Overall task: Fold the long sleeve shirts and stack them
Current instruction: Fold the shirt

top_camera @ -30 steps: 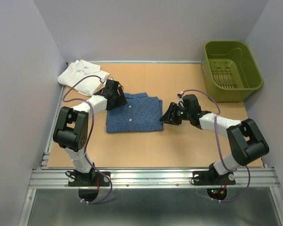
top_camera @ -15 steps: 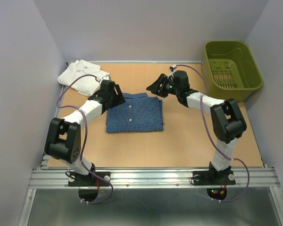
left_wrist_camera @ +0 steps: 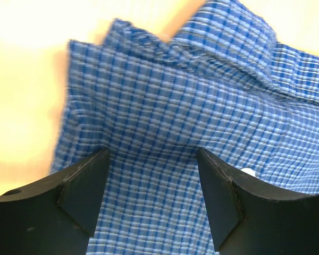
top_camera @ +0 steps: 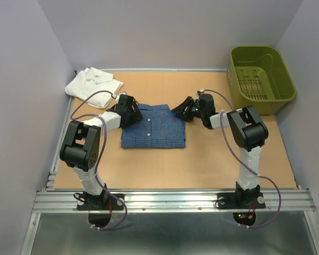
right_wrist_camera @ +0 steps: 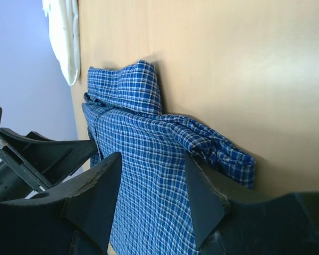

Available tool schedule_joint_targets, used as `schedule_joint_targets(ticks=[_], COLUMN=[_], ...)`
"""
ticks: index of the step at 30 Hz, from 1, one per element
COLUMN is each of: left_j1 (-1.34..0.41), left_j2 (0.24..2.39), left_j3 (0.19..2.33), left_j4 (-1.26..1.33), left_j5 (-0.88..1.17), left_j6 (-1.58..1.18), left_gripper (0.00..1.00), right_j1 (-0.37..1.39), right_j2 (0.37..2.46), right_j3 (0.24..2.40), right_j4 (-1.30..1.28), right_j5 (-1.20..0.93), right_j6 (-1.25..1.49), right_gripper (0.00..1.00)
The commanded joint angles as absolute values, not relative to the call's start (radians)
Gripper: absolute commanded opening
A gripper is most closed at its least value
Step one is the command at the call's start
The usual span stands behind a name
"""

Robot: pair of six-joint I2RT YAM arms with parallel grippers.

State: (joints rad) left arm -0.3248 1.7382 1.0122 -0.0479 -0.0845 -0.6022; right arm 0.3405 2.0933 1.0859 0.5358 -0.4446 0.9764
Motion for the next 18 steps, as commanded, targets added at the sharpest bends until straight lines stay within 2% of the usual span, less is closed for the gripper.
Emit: schedule_joint_targets(ticks=[1,3,10,12,15,18], left_j1=[-0.321,-0.322,-0.414,-0.457,-0.555,-0.636], left_j2=[1.714,1.689,1.537,1.539,1.600,1.661], left_j3=[0.997,1.011,1.133,1.205,1.317,1.421], left_j4=[-0.048,-0.069,-0.199,-0.251,-0.313,-0.348], left_j5=[-0.084,-0.089,-0.208,-0.239,-0.287,-0.298], left_j6=[-0.614,-0.603,-0.578,-0.586,-0.606,-0.629], left_gripper=[0.78,0.78,0.79,0.79,0.78,0.78], right_j1=[0.293,0.291,0.284,0.265,0.239,0.229], right_j2=[2.019,1.955,1.773,1.766,1.772,1.805], right_j3=[1.042,1.051,1.069,1.071,1.057,1.061], right_j4=[0.585,0.543,0.225,0.181,0.141,0.133], right_j5=[-0.426,-0.445,-0.282,-0.255,-0.274,-0.340], right_j6=[0.919,0.878,0.718,0.715,0.733,0.727], right_gripper=[0.57,0.57,0.56,0.54,0.40,0.38])
